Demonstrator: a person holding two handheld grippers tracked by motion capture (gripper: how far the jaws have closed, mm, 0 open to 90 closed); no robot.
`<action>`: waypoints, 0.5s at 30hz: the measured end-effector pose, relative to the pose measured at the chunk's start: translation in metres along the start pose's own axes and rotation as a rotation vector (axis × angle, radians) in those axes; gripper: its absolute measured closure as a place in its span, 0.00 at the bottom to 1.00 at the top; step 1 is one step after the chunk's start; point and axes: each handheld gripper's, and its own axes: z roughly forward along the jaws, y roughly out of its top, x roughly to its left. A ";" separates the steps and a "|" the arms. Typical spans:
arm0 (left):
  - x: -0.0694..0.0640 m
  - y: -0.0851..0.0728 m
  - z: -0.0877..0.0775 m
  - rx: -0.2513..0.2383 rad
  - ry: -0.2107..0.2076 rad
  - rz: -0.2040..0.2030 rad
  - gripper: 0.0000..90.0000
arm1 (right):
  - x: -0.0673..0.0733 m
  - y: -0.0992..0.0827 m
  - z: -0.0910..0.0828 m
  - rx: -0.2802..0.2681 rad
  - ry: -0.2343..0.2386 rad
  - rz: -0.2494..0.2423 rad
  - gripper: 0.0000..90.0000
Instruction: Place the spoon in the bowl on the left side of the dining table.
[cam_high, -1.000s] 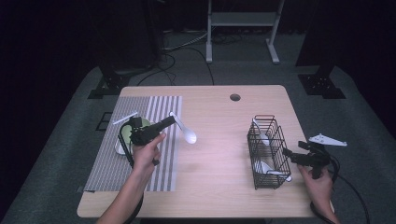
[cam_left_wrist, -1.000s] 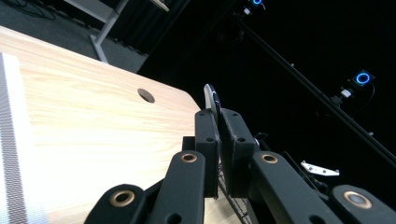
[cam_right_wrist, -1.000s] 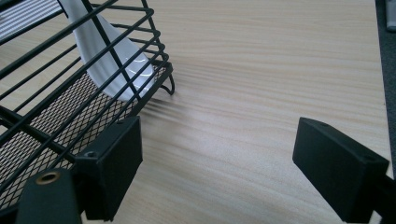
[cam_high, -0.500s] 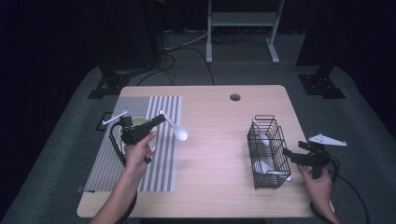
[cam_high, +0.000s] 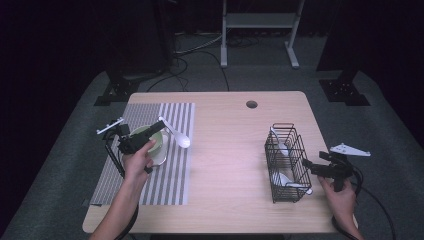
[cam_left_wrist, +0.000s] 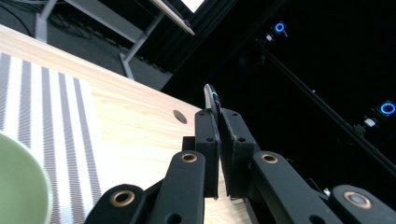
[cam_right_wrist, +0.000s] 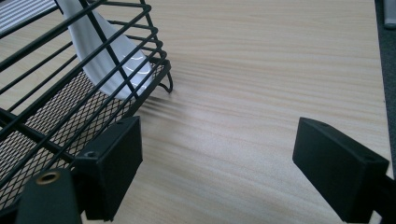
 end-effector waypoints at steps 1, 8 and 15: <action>0.002 0.001 -0.002 -0.004 0.002 -0.001 0.96 | 0.000 0.000 0.000 0.000 -0.001 -0.002 0.16; 0.009 0.007 -0.010 -0.024 0.022 -0.007 0.96 | 0.000 0.000 0.001 0.003 -0.004 -0.004 0.16; 0.018 0.011 -0.019 -0.044 0.043 -0.023 0.96 | 0.001 0.000 0.001 0.003 -0.004 -0.004 0.16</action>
